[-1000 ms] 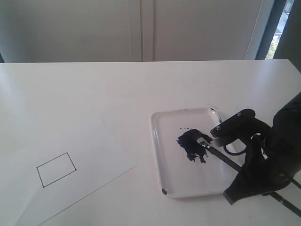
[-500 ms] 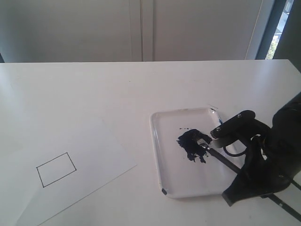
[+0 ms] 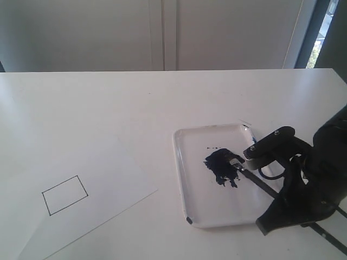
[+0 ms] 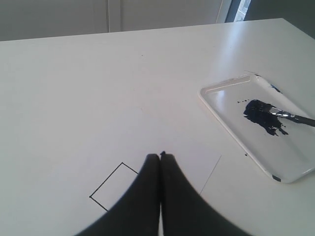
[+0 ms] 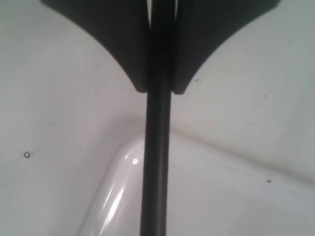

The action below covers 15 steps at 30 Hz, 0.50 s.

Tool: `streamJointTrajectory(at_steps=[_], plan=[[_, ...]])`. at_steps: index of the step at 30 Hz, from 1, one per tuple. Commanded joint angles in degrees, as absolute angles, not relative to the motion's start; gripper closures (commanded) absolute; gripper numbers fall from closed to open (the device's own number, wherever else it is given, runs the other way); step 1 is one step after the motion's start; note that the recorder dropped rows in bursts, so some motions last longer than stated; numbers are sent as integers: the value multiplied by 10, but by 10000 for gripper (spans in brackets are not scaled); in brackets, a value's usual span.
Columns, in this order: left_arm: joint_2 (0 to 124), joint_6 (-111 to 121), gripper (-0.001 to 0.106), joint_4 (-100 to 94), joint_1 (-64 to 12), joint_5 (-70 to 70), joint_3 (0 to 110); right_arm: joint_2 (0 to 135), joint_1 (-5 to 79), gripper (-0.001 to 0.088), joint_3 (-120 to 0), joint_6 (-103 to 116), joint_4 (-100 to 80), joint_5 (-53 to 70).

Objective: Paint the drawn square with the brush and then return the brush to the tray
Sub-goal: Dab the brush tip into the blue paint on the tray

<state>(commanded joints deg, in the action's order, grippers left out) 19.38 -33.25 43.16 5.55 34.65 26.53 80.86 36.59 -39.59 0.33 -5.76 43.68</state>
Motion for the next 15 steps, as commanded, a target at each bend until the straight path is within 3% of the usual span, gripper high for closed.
streamJointTrajectory(at_steps=[6,11,15], plan=[[194,-332,1053,432,56,347,265,809,366,868,-396,111,-156,445],[194,-332,1053,432,56,347,265,809,366,868,-396,18,-63,457],[194,-332,1053,432,56,347,265,809,366,868,-396,39,-88,454]])
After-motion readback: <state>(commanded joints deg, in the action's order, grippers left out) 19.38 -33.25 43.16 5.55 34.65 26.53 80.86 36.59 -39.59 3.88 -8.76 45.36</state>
